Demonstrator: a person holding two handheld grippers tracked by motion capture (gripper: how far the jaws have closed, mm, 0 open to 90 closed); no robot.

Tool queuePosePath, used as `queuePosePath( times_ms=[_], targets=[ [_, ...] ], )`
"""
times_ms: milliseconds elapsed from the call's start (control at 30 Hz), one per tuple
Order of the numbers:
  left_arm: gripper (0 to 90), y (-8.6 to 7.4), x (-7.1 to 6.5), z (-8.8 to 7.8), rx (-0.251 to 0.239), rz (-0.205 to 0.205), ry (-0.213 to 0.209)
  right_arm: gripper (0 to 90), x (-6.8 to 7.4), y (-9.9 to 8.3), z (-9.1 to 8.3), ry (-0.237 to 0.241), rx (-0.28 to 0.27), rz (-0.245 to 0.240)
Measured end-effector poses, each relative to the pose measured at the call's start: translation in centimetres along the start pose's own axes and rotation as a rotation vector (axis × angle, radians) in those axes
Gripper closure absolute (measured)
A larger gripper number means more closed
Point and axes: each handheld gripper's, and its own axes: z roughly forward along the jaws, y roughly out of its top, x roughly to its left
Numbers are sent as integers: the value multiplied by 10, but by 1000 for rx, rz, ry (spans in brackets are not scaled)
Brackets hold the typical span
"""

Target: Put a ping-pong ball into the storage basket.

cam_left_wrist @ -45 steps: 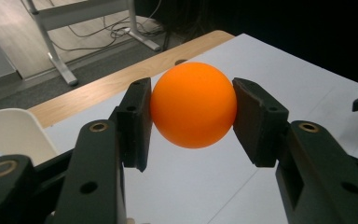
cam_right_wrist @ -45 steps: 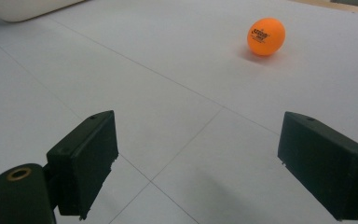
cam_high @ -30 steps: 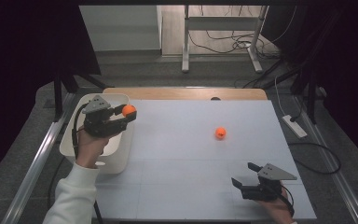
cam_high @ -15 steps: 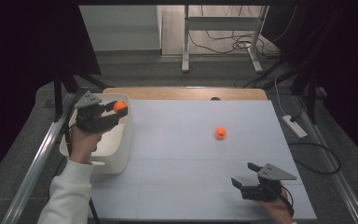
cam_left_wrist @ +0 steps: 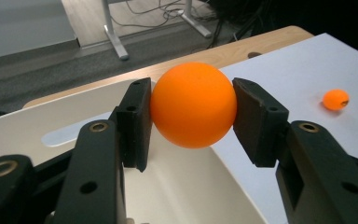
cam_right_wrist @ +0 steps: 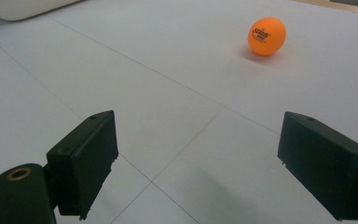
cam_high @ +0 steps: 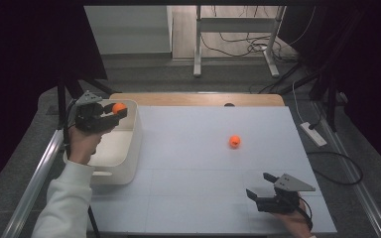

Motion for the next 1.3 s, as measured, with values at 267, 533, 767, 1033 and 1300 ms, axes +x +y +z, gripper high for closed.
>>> queuePosePath(
  times_ms=[267,533,767,1033,1300],
  targets=[
    [505,-1,15,13,54,-30,17,119,0,0,0,1,1,0],
    [504,-3,23,22,121,-54,44,119,0,0,0,1,2,1],
    [502,-6,28,29,169,-62,42,119,0,0,1,1,2,2],
    [501,-10,35,36,208,-77,48,119,0,0,0,0,2,2],
    [501,-11,38,36,210,-83,53,119,0,0,0,-1,1,4]
  ],
)
